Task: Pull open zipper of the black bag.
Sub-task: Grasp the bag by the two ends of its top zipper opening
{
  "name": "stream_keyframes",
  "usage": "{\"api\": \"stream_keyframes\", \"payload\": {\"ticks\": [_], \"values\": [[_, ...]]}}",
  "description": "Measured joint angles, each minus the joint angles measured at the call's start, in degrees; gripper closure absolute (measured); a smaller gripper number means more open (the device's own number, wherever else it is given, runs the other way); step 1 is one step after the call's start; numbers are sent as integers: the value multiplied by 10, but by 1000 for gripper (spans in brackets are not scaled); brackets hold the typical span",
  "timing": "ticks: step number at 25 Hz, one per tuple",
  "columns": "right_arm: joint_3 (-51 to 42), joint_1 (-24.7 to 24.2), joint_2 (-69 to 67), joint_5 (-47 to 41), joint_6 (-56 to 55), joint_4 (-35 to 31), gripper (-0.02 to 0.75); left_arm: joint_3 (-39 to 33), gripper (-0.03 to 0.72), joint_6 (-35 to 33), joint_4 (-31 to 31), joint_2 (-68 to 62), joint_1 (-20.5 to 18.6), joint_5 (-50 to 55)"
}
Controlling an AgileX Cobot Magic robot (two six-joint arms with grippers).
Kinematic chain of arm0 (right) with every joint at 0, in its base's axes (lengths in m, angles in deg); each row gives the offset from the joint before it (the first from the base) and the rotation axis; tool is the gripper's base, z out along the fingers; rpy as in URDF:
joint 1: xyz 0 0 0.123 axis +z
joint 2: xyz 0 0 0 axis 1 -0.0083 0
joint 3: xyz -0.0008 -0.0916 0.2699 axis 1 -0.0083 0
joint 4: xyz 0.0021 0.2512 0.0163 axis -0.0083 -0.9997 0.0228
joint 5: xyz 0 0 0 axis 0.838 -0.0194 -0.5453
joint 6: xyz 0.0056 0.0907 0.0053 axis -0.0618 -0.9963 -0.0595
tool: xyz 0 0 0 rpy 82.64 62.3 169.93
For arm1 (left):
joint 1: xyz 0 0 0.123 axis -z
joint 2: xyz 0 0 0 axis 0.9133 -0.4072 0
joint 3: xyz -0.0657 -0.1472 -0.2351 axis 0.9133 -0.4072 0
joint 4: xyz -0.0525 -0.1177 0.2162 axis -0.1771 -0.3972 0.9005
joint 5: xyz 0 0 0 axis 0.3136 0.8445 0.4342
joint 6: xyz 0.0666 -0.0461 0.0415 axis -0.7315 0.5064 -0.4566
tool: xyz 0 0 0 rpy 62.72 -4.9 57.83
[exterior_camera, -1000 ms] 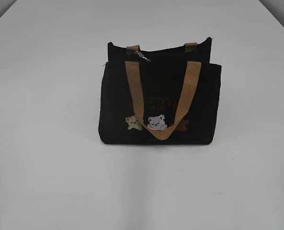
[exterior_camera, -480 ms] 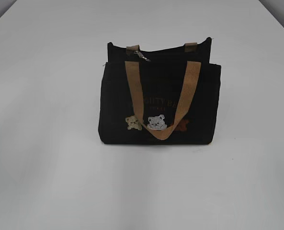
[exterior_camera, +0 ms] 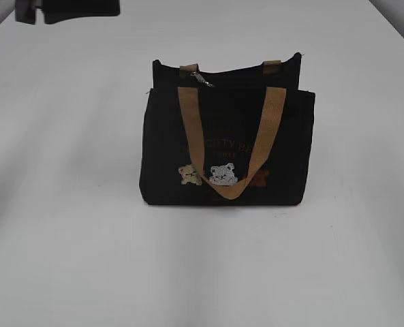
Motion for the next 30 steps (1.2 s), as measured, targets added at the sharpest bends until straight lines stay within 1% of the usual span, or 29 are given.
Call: {"api": "stream_keyframes", "payload": {"ticks": [2, 5, 6, 8, 11, 13, 15, 16, 19, 24, 26, 30], "values": [[13, 0, -27, 22, 7, -16, 367, 40, 317, 13, 20, -51, 13, 2], [33, 0, -60, 41, 31, -43, 367, 100, 317, 87, 95, -115, 21, 20], [41, 0, -70, 42, 40, -51, 367, 117, 317, 102, 116, -136, 22, 26], [54, 0, -92, 44, 56, -66, 367, 142, 317, 122, 152, -170, 24, 39], [68, 0, -123, 52, 68, -91, 367, 181, 317, 142, 177, -216, 33, 64], [75, 0, -142, 56, 72, -100, 367, 205, 317, 174, 214, -240, 44, 76], [76, 0, -161, 62, 74, -109, 367, 233, 317, 220, 268, -258, 52, 80], [76, 0, -179, 65, 75, -114, 367, 246, 316, 237, 286, -266, 54, 82], [76, 0, -192, 69, 82, -124, 367, 281, 315, 260, 302, -283, 55, 83], [76, 3, -210, 72, 112, -147, 367, 323, 315, 286, 303, -305, 68, 84], [76, 15, -221, 76, 133, -152, 367, 326, 315, 296, 304, -316, 74, 85], [76, 61, -254, 90, 173, -159, 367, 326, 327, 303, 318, -332, 84, 89]]}}
